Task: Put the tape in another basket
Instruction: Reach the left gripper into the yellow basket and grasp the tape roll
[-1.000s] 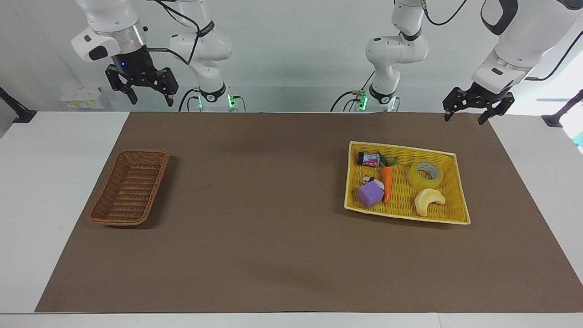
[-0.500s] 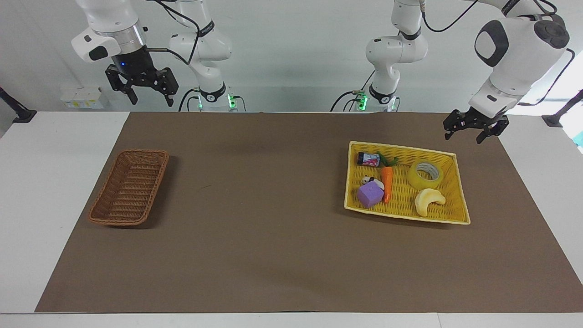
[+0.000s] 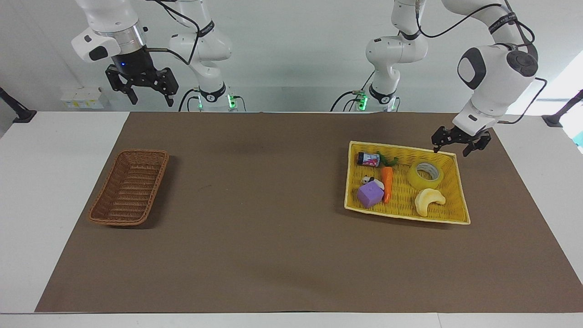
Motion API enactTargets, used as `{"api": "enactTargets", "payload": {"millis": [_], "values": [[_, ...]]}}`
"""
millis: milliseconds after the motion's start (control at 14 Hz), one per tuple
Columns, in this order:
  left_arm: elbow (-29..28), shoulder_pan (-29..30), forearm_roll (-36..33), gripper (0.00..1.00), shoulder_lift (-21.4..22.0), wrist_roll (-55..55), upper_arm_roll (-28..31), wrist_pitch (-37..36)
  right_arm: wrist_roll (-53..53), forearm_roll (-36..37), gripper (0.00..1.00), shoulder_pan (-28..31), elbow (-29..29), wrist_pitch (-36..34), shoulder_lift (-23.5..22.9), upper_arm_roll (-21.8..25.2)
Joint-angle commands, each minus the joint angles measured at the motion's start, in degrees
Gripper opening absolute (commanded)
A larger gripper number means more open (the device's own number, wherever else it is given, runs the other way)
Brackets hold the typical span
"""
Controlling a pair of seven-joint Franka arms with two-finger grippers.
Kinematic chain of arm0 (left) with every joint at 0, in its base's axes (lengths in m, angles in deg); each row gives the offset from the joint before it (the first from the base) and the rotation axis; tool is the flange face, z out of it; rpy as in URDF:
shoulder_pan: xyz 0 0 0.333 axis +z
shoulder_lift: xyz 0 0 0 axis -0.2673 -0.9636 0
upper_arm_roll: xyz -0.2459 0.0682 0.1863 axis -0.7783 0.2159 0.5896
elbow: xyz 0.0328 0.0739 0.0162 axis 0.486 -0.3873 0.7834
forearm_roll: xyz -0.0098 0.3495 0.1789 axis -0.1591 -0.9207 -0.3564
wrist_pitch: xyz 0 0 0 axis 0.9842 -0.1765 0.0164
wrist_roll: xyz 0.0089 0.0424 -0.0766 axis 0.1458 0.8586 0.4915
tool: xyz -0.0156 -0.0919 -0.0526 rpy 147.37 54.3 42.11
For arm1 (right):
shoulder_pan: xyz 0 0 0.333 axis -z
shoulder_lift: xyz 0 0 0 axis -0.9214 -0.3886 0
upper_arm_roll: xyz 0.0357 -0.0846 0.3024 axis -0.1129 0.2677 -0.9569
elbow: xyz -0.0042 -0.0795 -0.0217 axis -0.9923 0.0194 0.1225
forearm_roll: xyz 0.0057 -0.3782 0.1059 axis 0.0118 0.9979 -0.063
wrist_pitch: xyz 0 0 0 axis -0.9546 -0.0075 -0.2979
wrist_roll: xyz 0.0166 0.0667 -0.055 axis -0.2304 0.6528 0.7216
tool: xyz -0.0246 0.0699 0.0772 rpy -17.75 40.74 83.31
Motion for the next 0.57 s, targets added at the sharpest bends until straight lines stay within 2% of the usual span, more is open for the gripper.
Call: {"api": "enactTargets", "payload": {"millis": [0, 286, 500], "values": [[-4.2, 0.5, 0.8, 1.00, 1.5, -1.4, -0.3, 4.2, -1.3, -0.6, 1.00, 0.9, -0.7, 0.2, 0.5, -0.3], [-14.5, 0.5, 0.8, 1.00, 0.5, -2.3, -0.3, 19.0, -1.3, -0.7, 1.00, 0.9, -0.8, 0.2, 0.5, -0.3], [-17.4, 0.8, 0.7, 1.00, -0.7, -3.6, -0.3, 23.5, -1.1, -0.7, 1.00, 0.8, -1.2, 0.2, 0.7, -0.3]]}}
